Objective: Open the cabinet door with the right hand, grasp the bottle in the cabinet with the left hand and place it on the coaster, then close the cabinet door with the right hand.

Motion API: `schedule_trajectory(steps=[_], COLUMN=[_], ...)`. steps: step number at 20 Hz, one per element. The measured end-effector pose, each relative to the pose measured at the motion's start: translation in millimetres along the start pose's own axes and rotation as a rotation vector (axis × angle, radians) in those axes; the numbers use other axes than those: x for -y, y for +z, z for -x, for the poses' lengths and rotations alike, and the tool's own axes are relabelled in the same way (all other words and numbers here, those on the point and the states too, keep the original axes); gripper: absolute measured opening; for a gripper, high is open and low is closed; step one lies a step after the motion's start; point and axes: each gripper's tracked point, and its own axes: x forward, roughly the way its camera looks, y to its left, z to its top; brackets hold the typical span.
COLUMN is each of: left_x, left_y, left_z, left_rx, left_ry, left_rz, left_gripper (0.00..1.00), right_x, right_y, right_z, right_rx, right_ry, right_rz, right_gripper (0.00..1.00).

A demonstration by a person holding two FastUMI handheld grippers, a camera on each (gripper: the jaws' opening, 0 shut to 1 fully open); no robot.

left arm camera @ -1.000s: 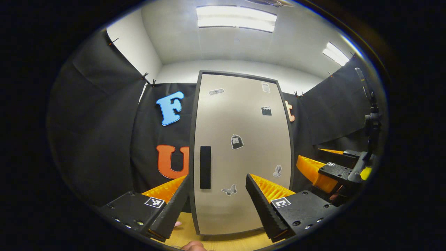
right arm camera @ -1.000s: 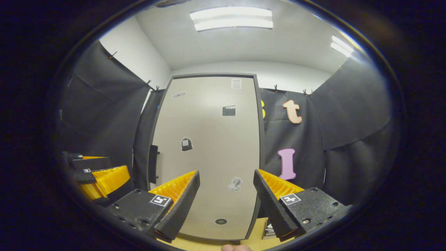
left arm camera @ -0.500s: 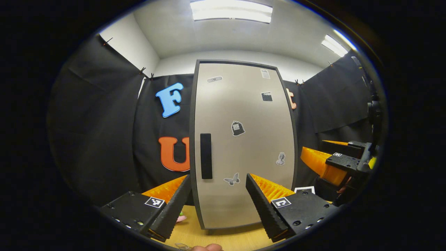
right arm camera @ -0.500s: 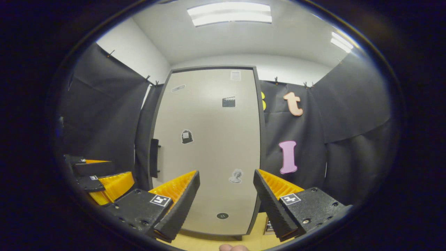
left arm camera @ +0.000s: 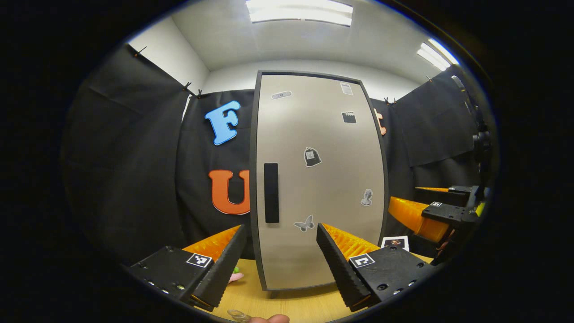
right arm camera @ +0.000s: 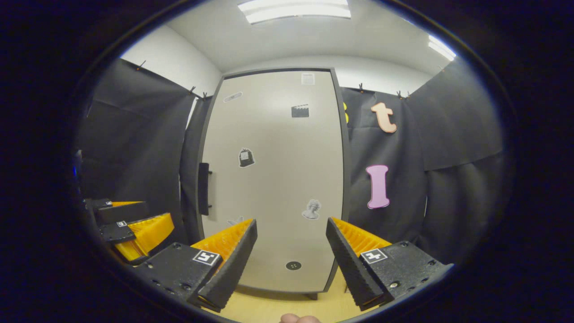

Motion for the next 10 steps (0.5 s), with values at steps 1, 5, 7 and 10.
schedule_trajectory(steps=[1,5,7,10], left_x=[-0.7,1.0,-1.9,-3.5], left_y=[-2.8,-2.9,-4.4,-5.6], left_z=[3.1,6.3,3.5,4.9], left_rx=[-0.001,-0.006,-0.011,-0.015], left_ry=[-0.005,-0.008,-0.003,0.001], left_rz=[-0.003,-0.008,-0.011,-0.005], left_gripper=[0.95,0.95,0.95,0.95], right_x=[-0.2,-4.6,-5.1,-4.4], right_y=[-1.7,-6.5,-6.0,-2.7], right_z=[0.5,2.5,2.9,3.5], right_rx=[-0.006,-0.021,-0.019,-0.01], right_ry=[0.004,0.022,0.027,0.033], right_rz=[0.0,-0.008,-0.008,-0.008], right_gripper=[0.99,0.99,0.99,0.99])
